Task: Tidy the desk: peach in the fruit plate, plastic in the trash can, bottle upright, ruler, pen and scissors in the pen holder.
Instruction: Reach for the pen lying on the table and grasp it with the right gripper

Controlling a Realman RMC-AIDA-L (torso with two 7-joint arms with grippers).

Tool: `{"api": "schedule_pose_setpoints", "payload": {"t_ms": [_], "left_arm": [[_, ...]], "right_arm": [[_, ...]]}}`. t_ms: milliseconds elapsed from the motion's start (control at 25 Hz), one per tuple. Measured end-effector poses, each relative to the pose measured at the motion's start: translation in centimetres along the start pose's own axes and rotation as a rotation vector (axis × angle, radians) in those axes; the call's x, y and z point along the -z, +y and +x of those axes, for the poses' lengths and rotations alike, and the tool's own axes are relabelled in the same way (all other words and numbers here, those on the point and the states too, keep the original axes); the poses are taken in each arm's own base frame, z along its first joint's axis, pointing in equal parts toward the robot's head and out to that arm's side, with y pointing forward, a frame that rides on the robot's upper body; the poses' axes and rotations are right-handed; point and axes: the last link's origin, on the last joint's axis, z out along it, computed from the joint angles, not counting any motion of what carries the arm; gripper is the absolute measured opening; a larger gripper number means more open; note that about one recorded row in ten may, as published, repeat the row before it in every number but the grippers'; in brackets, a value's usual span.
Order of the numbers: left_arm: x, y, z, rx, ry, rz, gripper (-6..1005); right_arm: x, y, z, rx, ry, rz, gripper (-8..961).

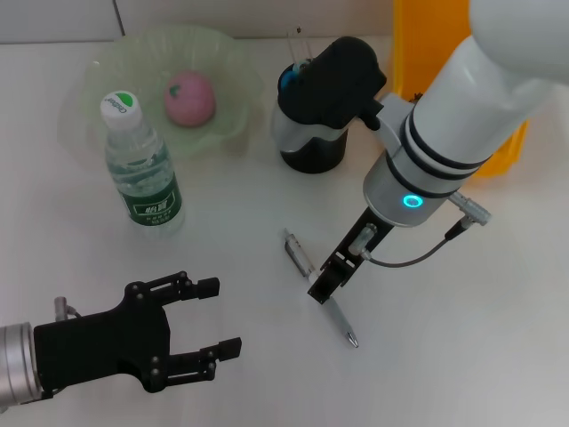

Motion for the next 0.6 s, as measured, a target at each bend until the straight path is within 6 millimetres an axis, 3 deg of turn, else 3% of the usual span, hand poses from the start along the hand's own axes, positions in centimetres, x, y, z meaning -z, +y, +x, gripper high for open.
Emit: {"api": "schedule_pose_setpoints", "payload": {"t_ms": [600], "left_arm": [[-0.1, 0.1, 0.0, -0.001, 0.005, -0.005, 783]], "right_arm": [[-1.4, 1.1, -0.5, 0.096, 0.033, 0.052, 776]]}}
